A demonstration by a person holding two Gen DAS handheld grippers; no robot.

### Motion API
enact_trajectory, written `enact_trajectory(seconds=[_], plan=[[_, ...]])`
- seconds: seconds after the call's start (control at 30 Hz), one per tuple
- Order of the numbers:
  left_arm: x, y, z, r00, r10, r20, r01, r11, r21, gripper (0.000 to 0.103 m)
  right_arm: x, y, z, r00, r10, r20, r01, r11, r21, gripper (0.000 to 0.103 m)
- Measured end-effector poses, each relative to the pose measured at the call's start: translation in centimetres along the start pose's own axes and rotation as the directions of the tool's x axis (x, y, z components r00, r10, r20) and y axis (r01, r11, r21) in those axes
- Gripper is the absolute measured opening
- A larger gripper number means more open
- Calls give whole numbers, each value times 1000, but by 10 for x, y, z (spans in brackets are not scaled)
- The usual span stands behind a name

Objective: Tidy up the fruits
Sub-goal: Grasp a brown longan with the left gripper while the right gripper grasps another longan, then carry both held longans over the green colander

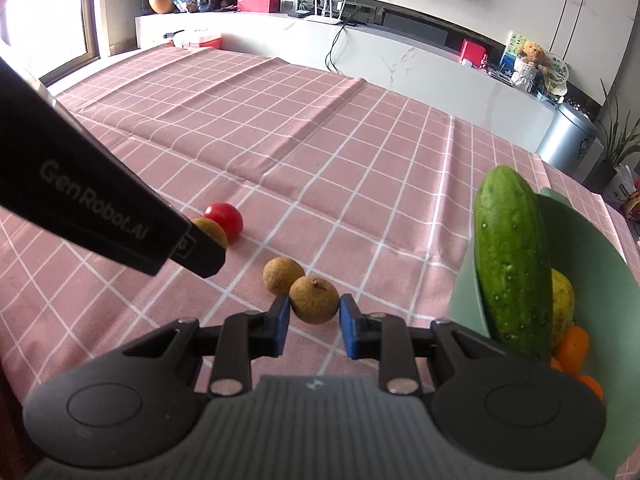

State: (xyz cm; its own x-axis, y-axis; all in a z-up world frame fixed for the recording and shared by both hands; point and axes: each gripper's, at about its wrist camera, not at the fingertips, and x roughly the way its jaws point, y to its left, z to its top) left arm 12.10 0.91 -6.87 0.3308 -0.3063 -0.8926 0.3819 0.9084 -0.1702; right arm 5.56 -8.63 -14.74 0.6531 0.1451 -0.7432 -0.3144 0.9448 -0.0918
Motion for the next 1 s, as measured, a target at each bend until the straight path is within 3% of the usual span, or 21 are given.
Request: enact_trajectory(seconds=[0.3,0.57,0.8,1.0], plan=[[-35,-33,7,998,-30,62,27,998,51,26,-60,-17,0,999,-23,38,20,995,94,22],[-49,-75,15,989,-119,83,111,989,98,26,-107,-55,-15,998,-39,46,30,984,174,23],[-46,-116,29,982,-174,73,161,974,163,26,-128,-95,-25,993,-116,27,107,969,220,23],[-28,-139,40,974,-224,27,218,964,155,26,-133,-125,-35,993,-113,18,105,960,261,23]])
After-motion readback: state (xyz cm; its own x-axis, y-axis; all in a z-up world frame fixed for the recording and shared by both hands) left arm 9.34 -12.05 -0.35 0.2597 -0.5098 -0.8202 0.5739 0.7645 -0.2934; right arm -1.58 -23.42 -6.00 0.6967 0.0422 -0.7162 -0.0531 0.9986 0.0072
